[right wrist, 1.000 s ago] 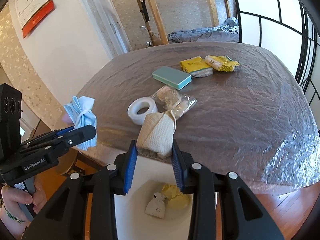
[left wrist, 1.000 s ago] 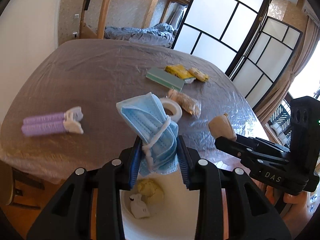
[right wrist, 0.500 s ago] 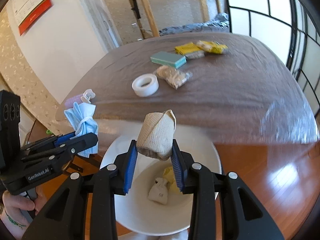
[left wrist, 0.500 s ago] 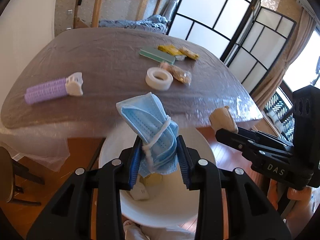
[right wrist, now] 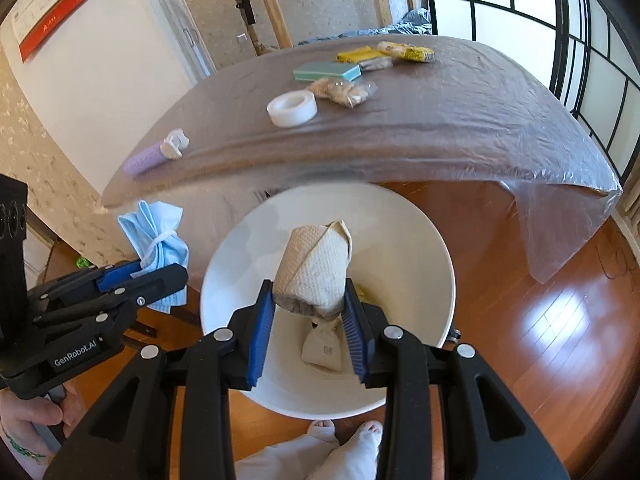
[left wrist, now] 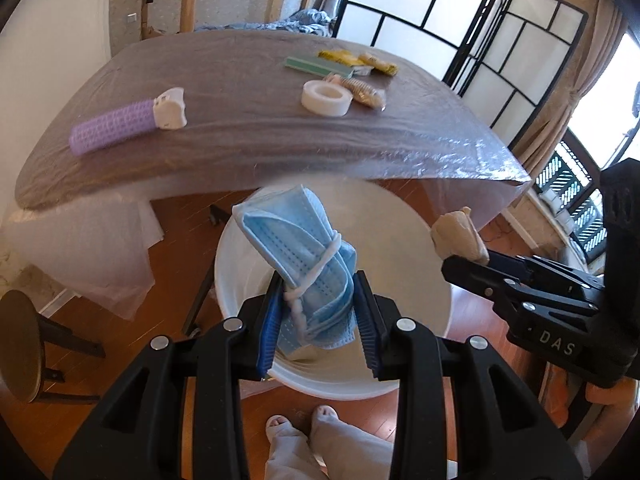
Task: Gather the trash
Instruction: 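Carry the blue mask and the tissue with both tools over the white bin, then open the right tool dropping the tissue while the left tool drops the mask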
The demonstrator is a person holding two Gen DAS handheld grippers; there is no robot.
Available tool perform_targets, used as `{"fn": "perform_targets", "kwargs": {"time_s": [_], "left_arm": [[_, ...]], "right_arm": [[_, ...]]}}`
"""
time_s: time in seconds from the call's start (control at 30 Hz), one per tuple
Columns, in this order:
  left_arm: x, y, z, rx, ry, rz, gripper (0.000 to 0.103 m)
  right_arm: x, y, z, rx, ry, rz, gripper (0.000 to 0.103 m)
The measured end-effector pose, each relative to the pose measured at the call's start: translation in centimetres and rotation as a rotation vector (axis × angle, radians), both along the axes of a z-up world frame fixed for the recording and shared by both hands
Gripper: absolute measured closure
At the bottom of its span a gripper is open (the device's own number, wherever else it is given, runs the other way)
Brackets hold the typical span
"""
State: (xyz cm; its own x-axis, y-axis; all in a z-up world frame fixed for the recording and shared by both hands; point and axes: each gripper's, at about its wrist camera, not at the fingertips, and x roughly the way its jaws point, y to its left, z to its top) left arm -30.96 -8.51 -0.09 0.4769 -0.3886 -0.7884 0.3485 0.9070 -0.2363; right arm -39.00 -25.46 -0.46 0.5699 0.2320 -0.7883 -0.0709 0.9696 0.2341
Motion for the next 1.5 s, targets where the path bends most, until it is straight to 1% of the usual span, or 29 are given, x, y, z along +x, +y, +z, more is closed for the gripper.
{"fn": "perform_targets", "kwargs": {"time_s": [0.13,0.23,0.37,0.47,0.63,1.13,1.5], "left_arm": [[0.3,-0.5,-0.9,0.006,0.021,0.032,0.067],[0.2,-1.1,-1.7,0.039,0.026,0.03,0.067],[0.3,-1.7,-2.9,0.049,0.048,0.047,0.067],[0.4,-2.3,-3.4,0.07,0.049,0.044,0.067],[0.9,-2.7,-4.3,0.094,0.059,0.052,0.067],[2.0,-3.8,-5.4,0.111,0.084,0.058,0.067],[2.3,-4.2,-5.5,0.116,0.083,0.049,0.067]], "right_arm": [[0.7,-0.3,-1.4,0.003,0.034,0.004,0.069],[0.9,-0.7,-1.9,-0.016,0.04,0.006,0.069],[1.4,-1.1,-2.8,-0.042,0.054,-0.003,0.069],[1.8,-1.5,-3.6,-0.024,0.071,-0.015,0.069],[2.5,-1.4,-4.1,-0.04,0.073,-0.003,0.069],[3.0,-1.2,-5.0,-0.038,0.093,0.018,0.069],[2.9,-1.2,-5.0,-0.034,0.094,0.01,0.069]]}}
